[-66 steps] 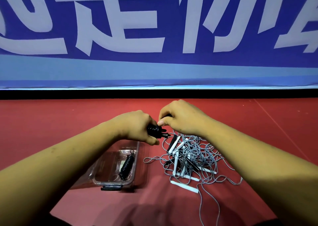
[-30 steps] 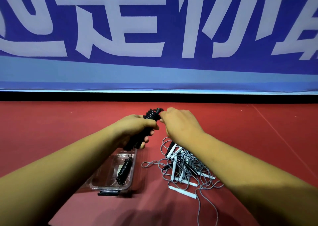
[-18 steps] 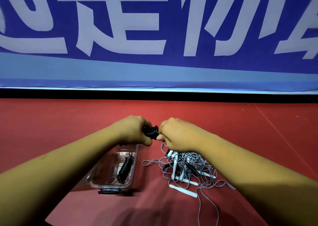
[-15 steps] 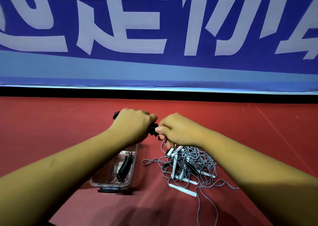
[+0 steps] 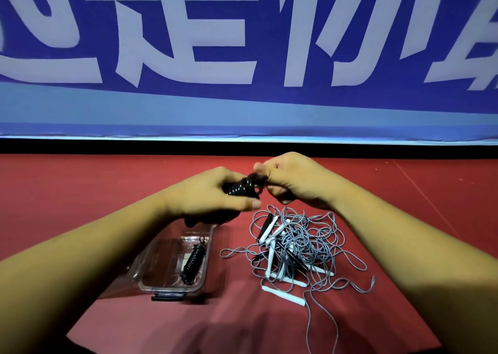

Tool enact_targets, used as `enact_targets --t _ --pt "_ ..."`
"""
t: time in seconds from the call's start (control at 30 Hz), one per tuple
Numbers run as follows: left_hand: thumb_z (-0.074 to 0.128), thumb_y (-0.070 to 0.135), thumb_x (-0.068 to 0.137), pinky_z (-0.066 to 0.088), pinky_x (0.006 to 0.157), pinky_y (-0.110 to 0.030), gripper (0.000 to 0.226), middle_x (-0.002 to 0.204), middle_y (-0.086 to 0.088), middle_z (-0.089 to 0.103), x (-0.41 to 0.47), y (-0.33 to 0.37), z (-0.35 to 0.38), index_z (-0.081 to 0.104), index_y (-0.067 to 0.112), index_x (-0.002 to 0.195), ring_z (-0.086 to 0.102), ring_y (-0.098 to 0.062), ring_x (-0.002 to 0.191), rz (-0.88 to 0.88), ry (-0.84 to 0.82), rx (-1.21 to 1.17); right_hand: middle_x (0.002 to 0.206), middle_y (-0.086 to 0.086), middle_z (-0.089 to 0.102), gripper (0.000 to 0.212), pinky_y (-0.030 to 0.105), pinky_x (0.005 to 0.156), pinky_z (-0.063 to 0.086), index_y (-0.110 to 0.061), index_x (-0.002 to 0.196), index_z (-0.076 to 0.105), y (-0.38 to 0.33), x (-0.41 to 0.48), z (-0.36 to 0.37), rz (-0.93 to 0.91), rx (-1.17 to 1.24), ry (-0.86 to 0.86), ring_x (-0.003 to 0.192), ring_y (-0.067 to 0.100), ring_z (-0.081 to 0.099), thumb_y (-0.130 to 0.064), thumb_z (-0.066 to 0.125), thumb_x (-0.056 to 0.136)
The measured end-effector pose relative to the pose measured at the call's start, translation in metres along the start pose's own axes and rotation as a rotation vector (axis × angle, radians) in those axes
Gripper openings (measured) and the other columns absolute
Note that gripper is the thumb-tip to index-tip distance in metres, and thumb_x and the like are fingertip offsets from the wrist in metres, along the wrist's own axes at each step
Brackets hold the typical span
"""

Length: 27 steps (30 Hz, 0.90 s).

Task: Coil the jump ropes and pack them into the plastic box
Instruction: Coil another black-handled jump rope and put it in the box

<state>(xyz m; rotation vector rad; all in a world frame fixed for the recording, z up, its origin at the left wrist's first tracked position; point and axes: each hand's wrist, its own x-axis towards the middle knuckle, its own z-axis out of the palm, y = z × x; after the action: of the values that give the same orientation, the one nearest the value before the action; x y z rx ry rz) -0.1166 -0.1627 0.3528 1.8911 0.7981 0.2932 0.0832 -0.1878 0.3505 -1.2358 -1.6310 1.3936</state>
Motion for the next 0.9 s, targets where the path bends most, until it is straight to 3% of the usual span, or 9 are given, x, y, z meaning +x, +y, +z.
enact_targets --t 0.1,0.23,0.37,0.53,0.67,0.9 --pt "0.07 0.025 0.09 0.035 0.046 -0.03 0.037 0.059 -0.016 0.051 0.003 -0.001 0.006 0.043 0.006 0.106 0.046 -0.023 0.043 0.079 0.108 -0.236 0.044 -0.002 0.024 0.036 0.023 0.045 0.009 -0.017 0.069 0.037 0.004 0.009 0.009 0.015 0.338 0.018 0.041 0.008 0.011 -0.039 0.049 0.094" --pt "0.063 0.027 0.095 0.035 0.047 -0.028 0.038 0.067 -0.018 0.053 0.005 -0.003 0.012 0.044 0.023 0.127 0.047 -0.025 0.048 0.134 0.19 -0.397 0.047 -0.002 0.03 0.034 0.024 0.045 0.011 -0.015 0.07 0.037 0.004 0.012 0.016 0.06 0.539 0.074 0.04 0.007 0.018 -0.022 0.043 0.102" --pt "0.058 0.032 0.095 0.034 0.05 -0.031 0.03 0.071 -0.016 0.053 0.007 -0.002 0.012 0.045 0.014 0.116 0.048 -0.024 0.047 0.164 0.233 -0.514 0.055 0.002 0.043 0.021 0.022 0.045 0.022 -0.012 0.079 0.045 0.003 0.012 0.018 0.068 0.666 0.185 0.045 0.009 0.029 -0.014 0.051 0.099" --pt "0.056 0.034 0.095 0.036 0.048 -0.028 0.027 0.071 -0.013 0.05 0.009 0.001 0.012 0.048 0.014 0.111 0.046 -0.022 0.047 0.144 0.254 -0.608 0.063 0.007 0.053 0.013 0.022 0.048 0.036 -0.008 0.084 0.055 -0.003 0.005 0.014 0.019 0.624 0.285 0.052 0.013 0.042 -0.014 0.059 0.095" --pt "0.053 0.035 0.097 0.041 0.048 -0.027 0.027 0.07 -0.011 0.049 0.011 0.003 0.013 0.05 0.015 0.114 0.046 -0.021 0.046 0.154 0.242 -0.677 0.066 0.012 0.062 0.02 0.027 0.057 0.038 -0.004 0.092 0.06 -0.008 -0.001 0.012 -0.109 0.451 0.297 0.057 0.017 0.048 -0.023 0.056 0.097" --pt "0.05 0.039 0.096 0.04 0.048 -0.026 0.024 0.07 -0.008 0.049 0.009 0.006 0.012 0.05 0.022 0.113 0.044 -0.019 0.044 0.151 0.199 -0.8 0.073 0.007 0.057 0.019 0.026 0.059 0.039 -0.008 0.097 0.066 -0.009 -0.003 0.011 -0.273 0.328 0.242 0.063 0.016 0.046 0.002 0.049 0.096"
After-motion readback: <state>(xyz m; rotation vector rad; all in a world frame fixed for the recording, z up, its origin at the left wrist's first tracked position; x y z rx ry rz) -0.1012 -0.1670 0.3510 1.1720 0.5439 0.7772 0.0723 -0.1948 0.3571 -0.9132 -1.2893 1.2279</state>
